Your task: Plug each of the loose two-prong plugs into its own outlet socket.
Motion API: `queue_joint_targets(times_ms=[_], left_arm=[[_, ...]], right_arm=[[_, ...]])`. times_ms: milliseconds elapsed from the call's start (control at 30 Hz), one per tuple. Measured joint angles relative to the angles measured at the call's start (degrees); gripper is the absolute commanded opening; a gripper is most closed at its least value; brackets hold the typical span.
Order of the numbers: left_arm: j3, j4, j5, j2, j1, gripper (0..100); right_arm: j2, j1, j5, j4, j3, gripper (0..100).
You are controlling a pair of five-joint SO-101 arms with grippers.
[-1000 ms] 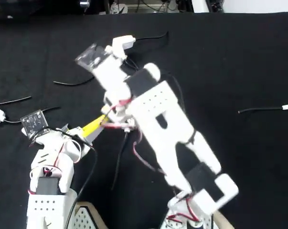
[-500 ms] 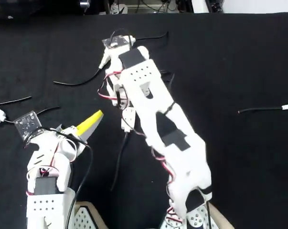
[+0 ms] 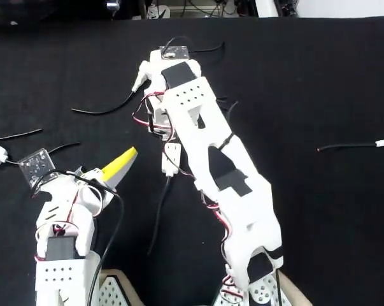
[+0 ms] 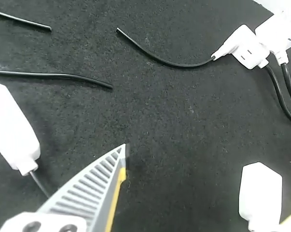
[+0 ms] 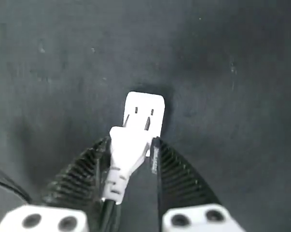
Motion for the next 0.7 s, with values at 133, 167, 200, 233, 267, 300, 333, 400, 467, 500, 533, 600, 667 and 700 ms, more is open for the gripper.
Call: queue_joint_targets(times_ms=[133,167,200,233,267,300,333,400,467,500,533,600,667,700], left_arm=[[0.0,0.0,0.0,0.0,0.0,54],[0.0,0.0,0.0,0.0,0.0,54],[0.0,0.0,0.0,0.0,0.0,54],[0.0,0.0,0.0,0.0,0.0,54],[0.0,0.0,0.0,0.0,0.0,54],[0.0,0.0,0.0,0.0,0.0,54],[0.0,0.0,0.0,0.0,0.0,54],[0.0,0.0,0.0,0.0,0.0,54],[0.0,0.0,0.0,0.0,0.0,54],[0.0,0.0,0.0,0.0,0.0,54],[0.0,0.0,0.0,0.0,0.0,54],[0.0,0.0,0.0,0.0,0.0,54],[0.0,0.0,0.0,0.0,0.0,54],[0.0,0.0,0.0,0.0,0.0,54]], right_arm=[[0.0,0.0,-9.1,0.0,2.4,1.3],[0.0,0.0,-12.0,0.0,3.5,1.3],[0.0,0.0,-14.5,0.0,4.8,1.3],[0.0,-0.2,-16.6,0.0,6.1,1.3],[0.0,-0.4,-18.0,0.0,7.1,1.3],[0.0,-1.1,-18.5,0.0,8.1,1.3],[0.0,-1.8,-18.5,0.0,8.9,1.3],[0.0,-3.0,-18.1,0.0,9.8,1.3],[0.0,-4.0,-18.0,0.0,9.8,1.5],[0.0,-4.0,-18.0,0.0,9.8,1.5],[0.0,-4.0,-17.8,-0.4,9.8,1.5],[0.0,-4.1,-17.1,-1.4,9.8,1.5],[0.0,-4.1,-14.7,-2.3,9.8,1.5],[0.0,-4.1,-13.4,-2.7,9.8,1.5]])
